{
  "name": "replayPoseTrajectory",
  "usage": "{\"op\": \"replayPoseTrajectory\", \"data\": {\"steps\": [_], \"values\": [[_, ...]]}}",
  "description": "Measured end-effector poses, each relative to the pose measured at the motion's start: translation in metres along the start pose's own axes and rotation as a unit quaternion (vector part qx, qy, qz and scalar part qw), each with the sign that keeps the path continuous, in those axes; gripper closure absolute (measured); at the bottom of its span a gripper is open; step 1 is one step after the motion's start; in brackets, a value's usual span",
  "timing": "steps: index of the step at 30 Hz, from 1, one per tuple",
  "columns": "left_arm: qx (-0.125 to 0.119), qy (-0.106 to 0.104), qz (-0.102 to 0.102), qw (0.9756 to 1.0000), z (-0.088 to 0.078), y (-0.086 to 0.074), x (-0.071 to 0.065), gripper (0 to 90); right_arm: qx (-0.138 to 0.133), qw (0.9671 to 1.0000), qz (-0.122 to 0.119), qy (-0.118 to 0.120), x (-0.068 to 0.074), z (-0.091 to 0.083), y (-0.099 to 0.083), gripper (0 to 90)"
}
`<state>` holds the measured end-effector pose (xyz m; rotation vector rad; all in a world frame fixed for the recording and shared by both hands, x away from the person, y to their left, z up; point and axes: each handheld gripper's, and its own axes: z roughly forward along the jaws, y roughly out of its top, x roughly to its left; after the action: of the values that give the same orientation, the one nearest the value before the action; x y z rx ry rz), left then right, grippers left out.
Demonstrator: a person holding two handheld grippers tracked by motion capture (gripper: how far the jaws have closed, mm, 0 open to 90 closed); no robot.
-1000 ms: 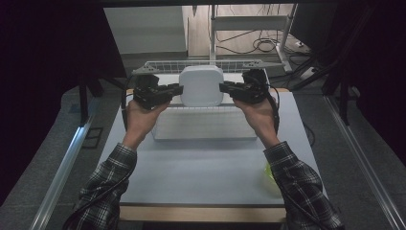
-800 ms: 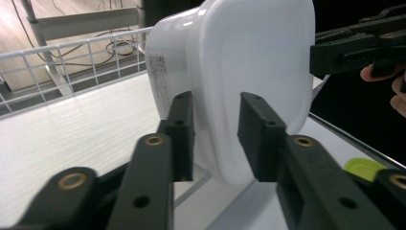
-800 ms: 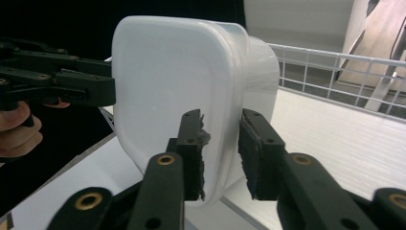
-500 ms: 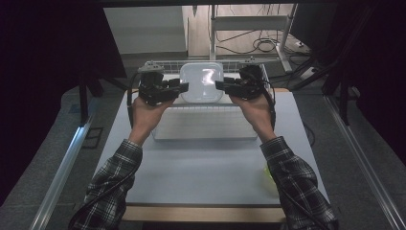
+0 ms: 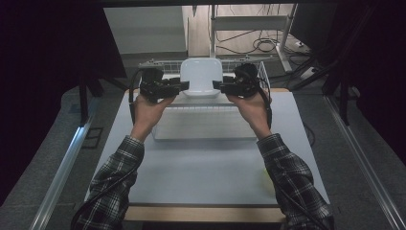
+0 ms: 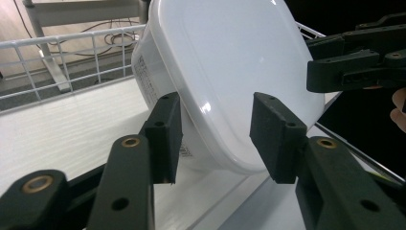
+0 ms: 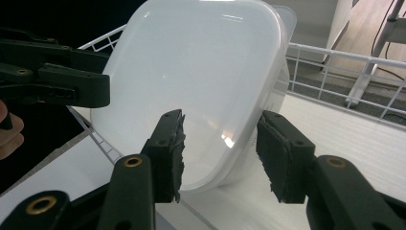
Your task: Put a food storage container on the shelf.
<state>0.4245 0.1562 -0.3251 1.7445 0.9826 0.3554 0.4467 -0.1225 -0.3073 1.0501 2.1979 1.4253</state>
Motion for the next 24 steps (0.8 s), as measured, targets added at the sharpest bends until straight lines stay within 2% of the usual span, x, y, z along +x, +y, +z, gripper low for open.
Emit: {"op": "replayPoseTrajectory", "data": {"steps": [5, 9, 13, 16, 20, 24], "values": [[0.003, 0.007, -0.003, 1.0, 0.003, 0.003, 0.002, 50.6, 0.002, 1.0, 0.008, 0.002, -0.002, 0.003, 0.002, 50.4], [0.007, 0.022, 0.0, 0.9997, 0.006, 0.006, 0.003, 47.5, 0.002, 0.9999, 0.011, -0.004, -0.003, 0.006, 0.004, 48.5], [0.004, 0.035, 0.002, 0.9994, 0.009, 0.009, 0.004, 42.7, -0.003, 0.9996, -0.003, -0.028, -0.002, 0.008, 0.005, 48.6], [0.002, 0.041, -0.002, 0.9991, 0.012, 0.011, 0.005, 39.4, -0.006, 0.9993, -0.007, -0.037, -0.001, 0.01, 0.007, 49.0], [-0.007, 0.043, -0.018, 0.9989, 0.015, 0.012, 0.012, 36.9, -0.011, 0.9995, 0.004, -0.031, -0.003, 0.012, 0.009, 49.0], [-0.012, 0.043, -0.027, 0.9986, 0.017, 0.013, 0.016, 36.8, -0.015, 0.9996, 0.011, -0.023, -0.004, 0.013, 0.009, 48.5]]}}
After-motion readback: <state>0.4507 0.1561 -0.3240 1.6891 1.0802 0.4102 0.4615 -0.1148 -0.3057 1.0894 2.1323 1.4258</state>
